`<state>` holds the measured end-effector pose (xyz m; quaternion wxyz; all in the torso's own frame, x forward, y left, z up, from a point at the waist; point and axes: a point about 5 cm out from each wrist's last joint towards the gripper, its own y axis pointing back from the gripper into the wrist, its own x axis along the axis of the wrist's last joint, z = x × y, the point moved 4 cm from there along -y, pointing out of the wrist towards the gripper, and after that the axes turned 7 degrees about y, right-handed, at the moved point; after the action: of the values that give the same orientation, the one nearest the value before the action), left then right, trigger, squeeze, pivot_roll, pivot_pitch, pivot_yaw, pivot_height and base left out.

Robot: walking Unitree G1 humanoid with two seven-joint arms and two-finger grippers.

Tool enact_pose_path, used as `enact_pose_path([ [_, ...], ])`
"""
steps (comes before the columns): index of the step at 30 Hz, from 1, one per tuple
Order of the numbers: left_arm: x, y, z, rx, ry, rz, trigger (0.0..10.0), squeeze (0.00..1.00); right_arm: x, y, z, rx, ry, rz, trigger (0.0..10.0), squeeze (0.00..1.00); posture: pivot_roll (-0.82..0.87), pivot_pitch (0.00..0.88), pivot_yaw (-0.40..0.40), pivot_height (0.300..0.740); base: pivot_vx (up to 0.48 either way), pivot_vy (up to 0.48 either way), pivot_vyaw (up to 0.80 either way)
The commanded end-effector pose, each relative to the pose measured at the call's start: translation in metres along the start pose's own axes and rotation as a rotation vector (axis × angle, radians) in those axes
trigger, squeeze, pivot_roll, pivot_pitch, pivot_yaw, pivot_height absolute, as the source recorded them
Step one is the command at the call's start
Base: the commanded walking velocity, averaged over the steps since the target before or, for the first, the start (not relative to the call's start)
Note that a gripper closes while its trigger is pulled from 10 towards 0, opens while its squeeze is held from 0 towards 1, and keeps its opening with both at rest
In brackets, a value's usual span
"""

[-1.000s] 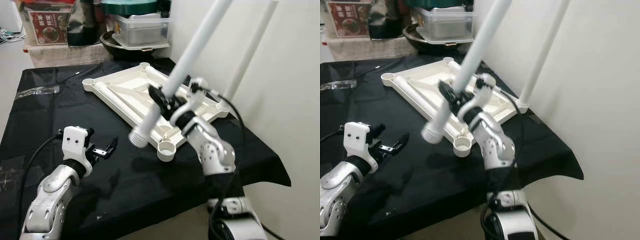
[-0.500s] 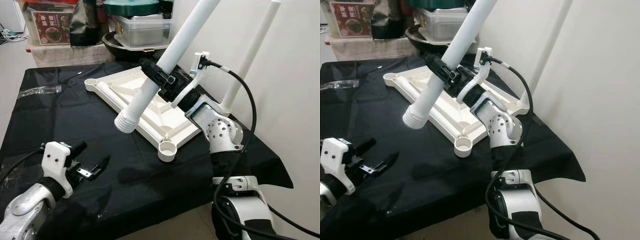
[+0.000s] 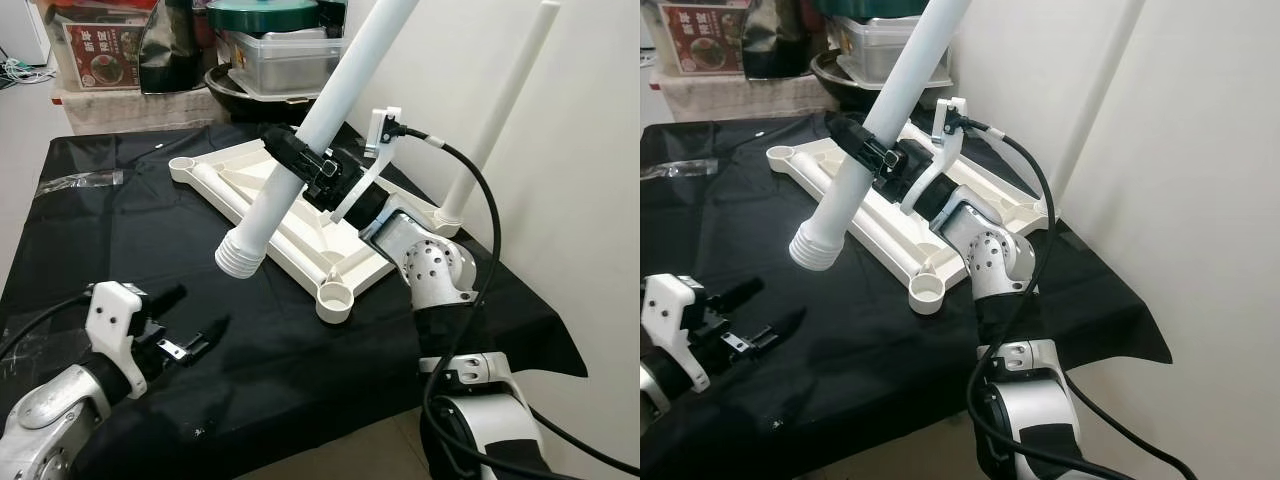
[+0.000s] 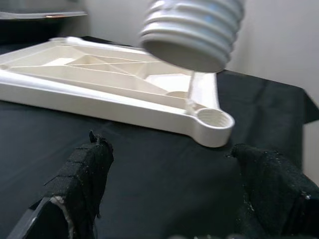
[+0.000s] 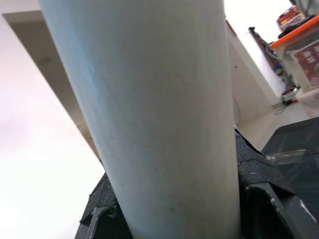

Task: Building children table

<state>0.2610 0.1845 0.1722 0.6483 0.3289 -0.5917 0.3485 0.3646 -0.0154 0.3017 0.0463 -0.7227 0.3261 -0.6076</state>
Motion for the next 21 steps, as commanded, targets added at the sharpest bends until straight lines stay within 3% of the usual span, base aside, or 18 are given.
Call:
enact_pose_path([
  [1, 0.003, -0.005, 0.011, -0.078, -0.007, -0.014, 10.0, 0.0, -0.003, 0.001, -0.009, 0.073, 0.001, -0.015, 0.0, 0.0, 0.14, 0.0, -0.106, 0.74, 0.0, 0.0, 0.0],
  [7, 0.005, -0.011, 0.015, -0.124, -0.019, -0.023, 10.0, 0.0, -0.01, -0.001, -0.022, 0.141, 0.006, -0.037, 0.0, 0.0, 0.13, 0.0, -0.103, 0.74, 0.0, 0.0, 0.0],
  [10, 0.009, -0.015, 0.018, -0.16, -0.021, -0.018, 10.0, 0.0, -0.018, -0.001, -0.037, 0.23, -0.011, -0.061, 0.0, 0.0, 0.13, 0.0, -0.1, 0.74, 0.0, 0.0, 0.0],
  [17, 0.014, -0.017, 0.032, -0.254, -0.005, -0.015, 10.0, 0.0, -0.029, 0.006, -0.052, 0.364, -0.065, -0.103, 0.0, 0.0, 0.13, 0.0, -0.099, 0.74, 0.0, 0.0, 0.0],
  [21, 0.019, -0.018, 0.045, -0.326, 0.046, 0.001, 10.0, 0.0, -0.034, 0.011, -0.058, 0.441, -0.099, -0.123, 0.0, 0.0, 0.14, 0.0, -0.107, 0.74, 0.0, 0.0, 0.0],
])
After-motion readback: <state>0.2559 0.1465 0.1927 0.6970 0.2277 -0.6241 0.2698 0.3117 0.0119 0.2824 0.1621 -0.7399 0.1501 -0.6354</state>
